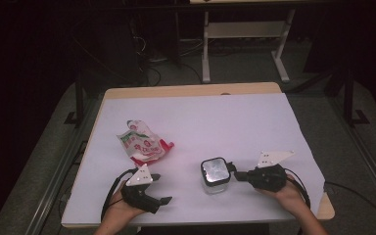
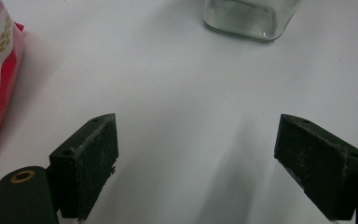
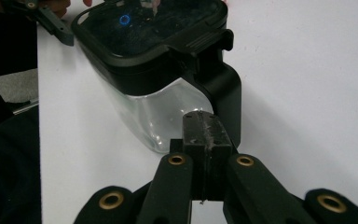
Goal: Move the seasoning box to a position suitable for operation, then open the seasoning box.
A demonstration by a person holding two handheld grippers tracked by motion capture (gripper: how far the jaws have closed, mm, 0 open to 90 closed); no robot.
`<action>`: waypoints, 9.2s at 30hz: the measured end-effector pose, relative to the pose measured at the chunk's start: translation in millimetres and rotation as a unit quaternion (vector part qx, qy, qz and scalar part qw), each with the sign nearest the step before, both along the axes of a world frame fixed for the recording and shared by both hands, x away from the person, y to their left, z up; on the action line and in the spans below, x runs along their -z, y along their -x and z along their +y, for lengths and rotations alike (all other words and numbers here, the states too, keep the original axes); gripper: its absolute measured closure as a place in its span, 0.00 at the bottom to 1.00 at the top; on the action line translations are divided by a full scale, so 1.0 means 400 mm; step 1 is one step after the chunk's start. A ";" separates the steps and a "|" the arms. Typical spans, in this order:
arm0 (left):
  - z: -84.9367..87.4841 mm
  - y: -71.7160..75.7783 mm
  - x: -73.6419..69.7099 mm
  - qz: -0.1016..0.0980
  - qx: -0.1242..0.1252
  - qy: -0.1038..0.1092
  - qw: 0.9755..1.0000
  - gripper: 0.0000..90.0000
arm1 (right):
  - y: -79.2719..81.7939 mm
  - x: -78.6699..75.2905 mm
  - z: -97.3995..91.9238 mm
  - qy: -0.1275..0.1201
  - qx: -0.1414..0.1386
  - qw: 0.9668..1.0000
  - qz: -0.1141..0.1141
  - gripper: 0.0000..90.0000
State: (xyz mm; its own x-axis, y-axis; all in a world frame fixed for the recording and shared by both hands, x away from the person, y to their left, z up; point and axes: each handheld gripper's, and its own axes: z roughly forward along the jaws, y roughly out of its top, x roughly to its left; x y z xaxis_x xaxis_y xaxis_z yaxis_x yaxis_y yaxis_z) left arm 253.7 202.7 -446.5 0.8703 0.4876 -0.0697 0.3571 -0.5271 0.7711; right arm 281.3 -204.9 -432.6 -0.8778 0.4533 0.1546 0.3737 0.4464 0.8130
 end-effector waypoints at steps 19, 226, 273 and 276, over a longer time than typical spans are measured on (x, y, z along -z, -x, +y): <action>-0.007 -0.001 0.001 -0.003 -0.002 0.006 1.000 0.15 | 0.008 -0.012 -0.102 -0.020 0.078 0.997 -0.020 0.83; -0.329 -0.139 -0.206 0.010 0.155 0.055 0.986 1.00 | -0.024 0.041 -0.101 0.007 0.142 0.990 -0.019 0.21; -0.444 -0.172 -0.233 -0.011 0.172 0.050 0.984 1.00 | -0.023 0.042 -0.102 0.001 0.141 0.990 -0.022 0.21; -0.448 -0.173 -0.231 -0.014 0.172 0.051 0.984 1.00 | -0.023 0.042 -0.102 0.000 0.141 0.990 -0.022 0.21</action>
